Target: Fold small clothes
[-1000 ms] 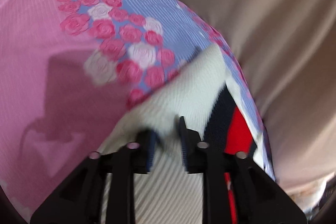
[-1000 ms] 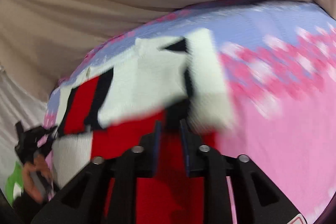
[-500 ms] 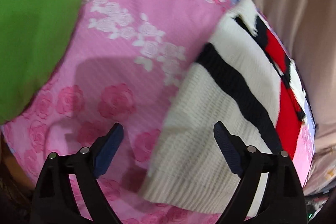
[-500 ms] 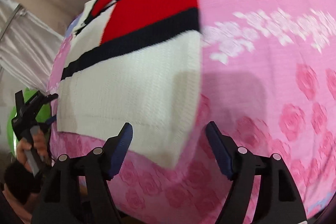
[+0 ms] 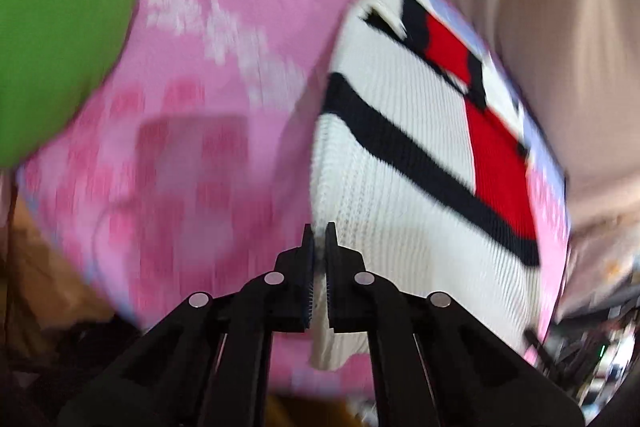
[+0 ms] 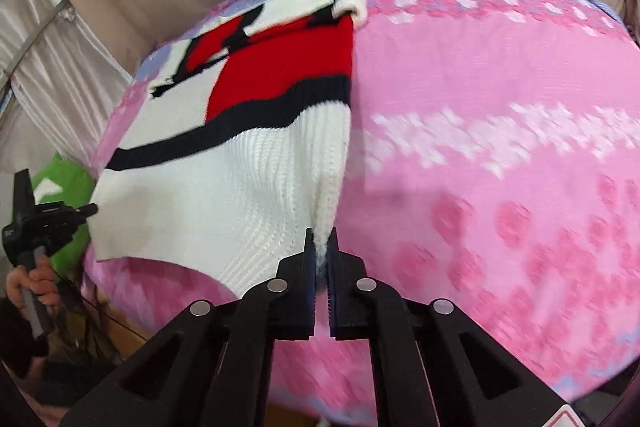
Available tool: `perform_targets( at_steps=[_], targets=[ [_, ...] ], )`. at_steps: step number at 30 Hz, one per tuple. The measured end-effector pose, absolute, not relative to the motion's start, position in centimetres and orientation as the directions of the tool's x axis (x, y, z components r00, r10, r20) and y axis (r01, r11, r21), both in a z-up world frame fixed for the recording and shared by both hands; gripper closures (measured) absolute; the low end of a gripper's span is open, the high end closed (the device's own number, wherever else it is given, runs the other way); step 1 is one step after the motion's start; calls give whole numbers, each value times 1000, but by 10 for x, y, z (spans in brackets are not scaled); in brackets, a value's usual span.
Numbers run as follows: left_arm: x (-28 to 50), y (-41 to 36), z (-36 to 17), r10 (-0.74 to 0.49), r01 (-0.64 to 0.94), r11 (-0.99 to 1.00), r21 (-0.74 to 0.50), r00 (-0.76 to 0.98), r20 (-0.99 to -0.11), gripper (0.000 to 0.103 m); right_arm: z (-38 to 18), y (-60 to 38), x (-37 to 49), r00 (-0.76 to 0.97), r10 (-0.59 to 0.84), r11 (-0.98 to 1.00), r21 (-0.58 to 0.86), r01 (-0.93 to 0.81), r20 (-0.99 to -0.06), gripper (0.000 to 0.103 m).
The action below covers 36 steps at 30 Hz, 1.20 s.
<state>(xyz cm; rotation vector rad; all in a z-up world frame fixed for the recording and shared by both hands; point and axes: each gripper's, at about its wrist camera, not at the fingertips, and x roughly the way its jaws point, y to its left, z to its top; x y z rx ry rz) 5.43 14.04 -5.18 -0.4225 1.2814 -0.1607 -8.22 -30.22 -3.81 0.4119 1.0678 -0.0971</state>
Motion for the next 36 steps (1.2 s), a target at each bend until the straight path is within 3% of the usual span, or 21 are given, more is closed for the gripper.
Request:
perform_targets(
  at_steps=[5,9,12,14,16,19,22,24,25,26,27,28,31,36],
  targets=[
    [-33,120,-65,-320,-20,947,-322,64,-945,99,-55,-307,-158,269,192,931,261,253,-944,99],
    [-77,119,-43,-356,-1,935,-356,-35,-934,100,-51,-285,-219,107,373,910,386,154,-922,99],
    [-46,125,-3,-411,-36,908,-417,118,-904,99,-4,-292,-206,236,436,877,469,105,-868,99],
    [2,121,20,-447,-37,880,-474,275,-851,99,31,-317,-170,421,415,862,496,100,-806,99],
    [59,109,27,-409,-38,886,-463,409,-816,99,46,-346,-129,577,358,850,512,124,-734,99],
    [131,91,8,-395,-82,865,-495,496,-774,97,22,-395,-54,702,264,780,575,249,-662,97],
    [180,72,-20,-307,-161,890,-426,479,-823,95,-20,-425,-11,687,146,698,566,439,-712,88],
    [185,76,-30,-263,-209,898,-388,454,-852,89,-24,-425,-1,683,72,654,551,518,-727,85],
    [177,82,-30,-268,-209,894,-397,462,-845,78,-24,-422,-5,696,70,641,567,518,-715,82],
    [169,87,-27,-277,-202,889,-412,480,-833,60,-22,-418,-12,705,70,647,570,506,-706,67],
    [162,92,-23,-272,-192,891,-410,498,-824,53,-18,-412,-17,700,50,672,542,504,-712,56],
    [156,92,-19,-263,-166,902,-399,521,-812,44,-13,-405,-20,689,16,714,491,499,-724,53],
    [157,72,-21,-254,-69,938,-339,526,-812,38,-19,-396,-20,647,-32,805,364,468,-762,47],
    [199,14,-54,-255,72,966,-249,435,-864,31,-45,-402,21,593,-18,823,325,466,-805,44]
  ],
)
